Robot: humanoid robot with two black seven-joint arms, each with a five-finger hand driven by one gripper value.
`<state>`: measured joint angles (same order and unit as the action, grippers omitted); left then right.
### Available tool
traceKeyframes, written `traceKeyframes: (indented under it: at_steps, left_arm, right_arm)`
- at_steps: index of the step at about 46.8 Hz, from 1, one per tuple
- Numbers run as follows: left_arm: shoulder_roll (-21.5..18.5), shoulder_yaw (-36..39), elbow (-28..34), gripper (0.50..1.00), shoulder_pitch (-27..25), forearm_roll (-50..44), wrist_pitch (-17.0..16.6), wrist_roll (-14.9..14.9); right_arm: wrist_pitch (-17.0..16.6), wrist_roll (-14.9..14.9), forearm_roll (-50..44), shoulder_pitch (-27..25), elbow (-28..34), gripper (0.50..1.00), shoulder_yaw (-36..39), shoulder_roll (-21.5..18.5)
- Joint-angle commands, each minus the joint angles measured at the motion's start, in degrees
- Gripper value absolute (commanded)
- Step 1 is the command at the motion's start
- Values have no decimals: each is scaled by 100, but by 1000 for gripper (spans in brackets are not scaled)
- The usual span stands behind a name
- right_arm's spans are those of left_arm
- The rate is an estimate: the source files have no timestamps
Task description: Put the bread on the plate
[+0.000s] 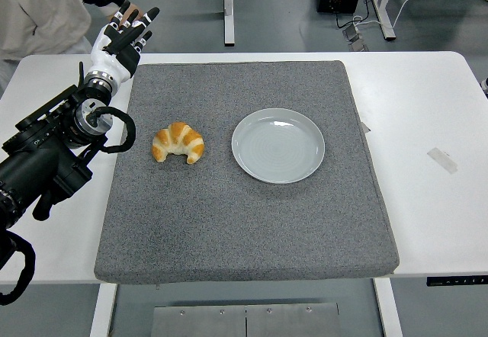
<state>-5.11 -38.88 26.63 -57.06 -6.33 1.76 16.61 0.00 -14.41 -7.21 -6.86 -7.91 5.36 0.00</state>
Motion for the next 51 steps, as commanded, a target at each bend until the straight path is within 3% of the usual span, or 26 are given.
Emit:
traceKeyframes:
  at_steps: [1, 14, 23, 30, 38, 44, 51]
  left_arm:
    - [-8, 21, 0, 996, -7, 0, -9, 9]
    - [-139, 56, 0, 996, -147, 9, 0, -35]
    - [-429, 723, 0, 996, -393, 9, 79, -35]
    - [-631, 1304, 0, 996, -604, 9, 649, -17]
    - [-825, 1480, 9, 995, -683, 26, 1291, -52]
    - [-1044, 2279, 61, 993, -920, 254, 1906, -35]
    - [-1220, 2842, 61, 995, -1088, 500, 2092, 27]
  right_arm:
    - [0, 0, 0, 0, 0, 1000, 0, 0]
    - [0, 0, 0, 0, 0, 1000, 0, 0]
    - [0, 0, 0, 0, 0, 1000, 0, 0]
    - [0, 0, 0, 0, 0, 1000, 0, 0]
    - [0, 0, 0, 0, 0, 1000, 0, 0]
    - [0, 0, 0, 0, 0, 1000, 0, 0]
    - [0, 0, 0, 0, 0, 1000, 0, 0]
